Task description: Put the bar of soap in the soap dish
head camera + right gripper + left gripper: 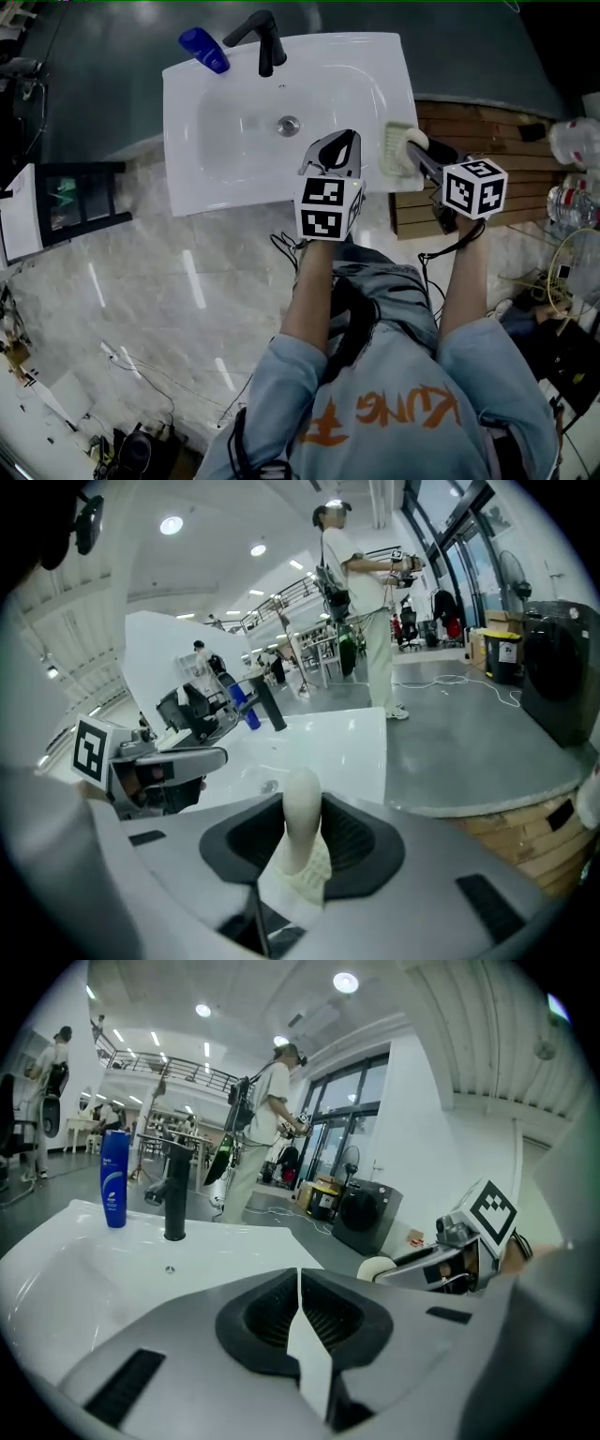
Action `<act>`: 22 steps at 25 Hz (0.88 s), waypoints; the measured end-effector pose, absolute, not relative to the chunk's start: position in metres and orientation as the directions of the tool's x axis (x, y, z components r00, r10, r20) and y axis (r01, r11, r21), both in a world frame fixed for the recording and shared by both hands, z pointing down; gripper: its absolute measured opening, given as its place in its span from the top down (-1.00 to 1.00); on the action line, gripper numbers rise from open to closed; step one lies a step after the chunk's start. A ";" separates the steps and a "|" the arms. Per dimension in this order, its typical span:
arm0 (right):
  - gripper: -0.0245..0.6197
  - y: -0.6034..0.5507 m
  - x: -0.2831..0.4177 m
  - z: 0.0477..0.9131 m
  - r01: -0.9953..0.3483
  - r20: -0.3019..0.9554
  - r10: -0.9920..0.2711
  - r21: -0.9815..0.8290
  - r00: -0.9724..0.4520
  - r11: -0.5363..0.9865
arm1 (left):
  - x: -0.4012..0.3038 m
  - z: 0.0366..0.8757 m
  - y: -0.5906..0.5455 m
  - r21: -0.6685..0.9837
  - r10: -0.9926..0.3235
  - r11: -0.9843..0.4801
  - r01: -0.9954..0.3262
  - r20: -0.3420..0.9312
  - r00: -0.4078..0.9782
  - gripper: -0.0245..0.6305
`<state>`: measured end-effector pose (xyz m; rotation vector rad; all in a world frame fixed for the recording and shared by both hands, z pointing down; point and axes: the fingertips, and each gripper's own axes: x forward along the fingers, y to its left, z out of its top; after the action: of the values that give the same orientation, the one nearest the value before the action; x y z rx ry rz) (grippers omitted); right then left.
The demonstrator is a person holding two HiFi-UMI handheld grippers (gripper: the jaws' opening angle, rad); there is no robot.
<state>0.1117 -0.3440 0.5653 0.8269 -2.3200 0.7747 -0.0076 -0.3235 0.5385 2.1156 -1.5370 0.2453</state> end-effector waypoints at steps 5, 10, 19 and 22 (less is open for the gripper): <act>0.50 -0.339 0.099 0.586 -0.605 0.709 -0.221 -0.349 -0.670 0.715 | -0.040 0.554 -0.318 0.311 -0.853 -0.142 -0.940 0.443 0.276 0.83; 0.50 -0.328 0.092 0.592 -0.514 0.702 -0.101 -0.408 -0.705 0.755 | -0.045 0.561 -0.317 0.326 -0.861 -0.123 -0.937 0.435 0.264 0.83; 0.50 -0.330 0.093 0.615 -0.483 0.723 -0.008 -0.454 -0.691 0.749 | -0.037 0.561 -0.320 0.326 -0.857 -0.125 -0.937 0.440 0.268 0.83; 0.40 -0.338 0.097 0.621 -0.517 0.741 -0.048 -0.418 -0.670 0.747 | -0.034 0.559 -0.323 0.324 -0.859 -0.128 -0.938 0.437 0.268 0.83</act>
<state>0.0971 -0.3383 0.6207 0.4223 -2.1990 0.8080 -0.0345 -0.3233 0.5594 2.0102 -1.6158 0.1929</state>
